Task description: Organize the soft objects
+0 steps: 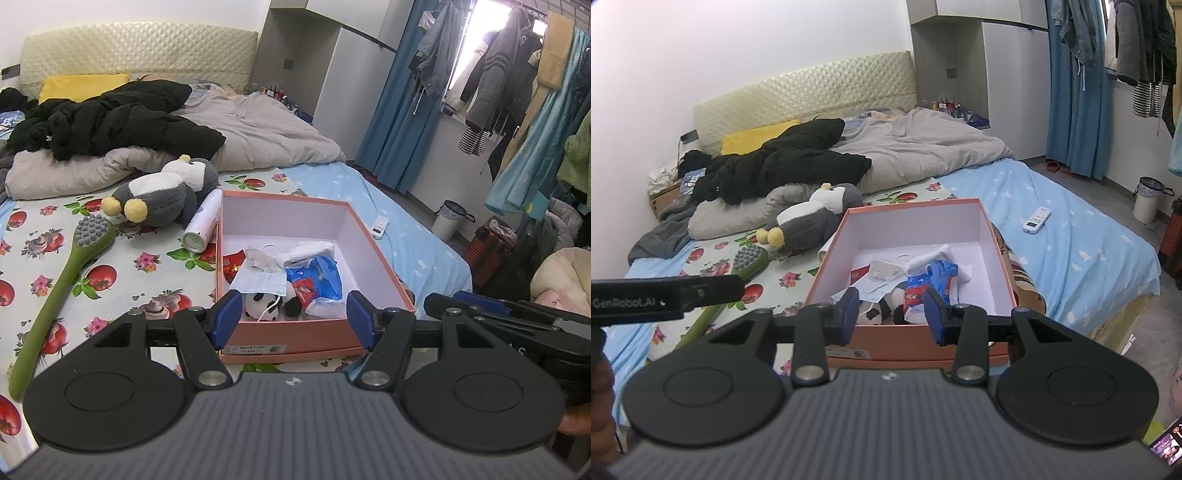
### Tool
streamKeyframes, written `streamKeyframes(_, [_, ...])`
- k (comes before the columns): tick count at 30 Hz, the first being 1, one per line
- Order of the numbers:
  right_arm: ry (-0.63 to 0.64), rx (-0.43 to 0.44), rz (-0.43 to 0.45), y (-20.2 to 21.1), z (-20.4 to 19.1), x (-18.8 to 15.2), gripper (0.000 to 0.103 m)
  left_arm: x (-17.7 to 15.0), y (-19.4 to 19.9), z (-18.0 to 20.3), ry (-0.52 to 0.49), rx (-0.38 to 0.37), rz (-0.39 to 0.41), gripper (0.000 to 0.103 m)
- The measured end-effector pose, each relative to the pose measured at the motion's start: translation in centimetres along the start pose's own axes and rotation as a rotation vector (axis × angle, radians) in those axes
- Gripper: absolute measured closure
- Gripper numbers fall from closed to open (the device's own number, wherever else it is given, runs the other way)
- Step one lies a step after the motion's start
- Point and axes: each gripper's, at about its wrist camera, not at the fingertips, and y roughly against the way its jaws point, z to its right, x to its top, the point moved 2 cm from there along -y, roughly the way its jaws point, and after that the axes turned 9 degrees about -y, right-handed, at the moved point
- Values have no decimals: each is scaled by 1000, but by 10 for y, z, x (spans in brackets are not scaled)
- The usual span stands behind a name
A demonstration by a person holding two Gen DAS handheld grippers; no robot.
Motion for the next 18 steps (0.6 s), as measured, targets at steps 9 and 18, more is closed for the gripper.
streamKeyframes(9, [-28, -26, 28, -1, 9, 4, 7, 4, -2, 4, -5, 2, 8, 6])
streamKeyframes(18, [-18, -21, 8, -4, 9, 2, 4, 4, -9, 6, -11, -8, -16, 1])
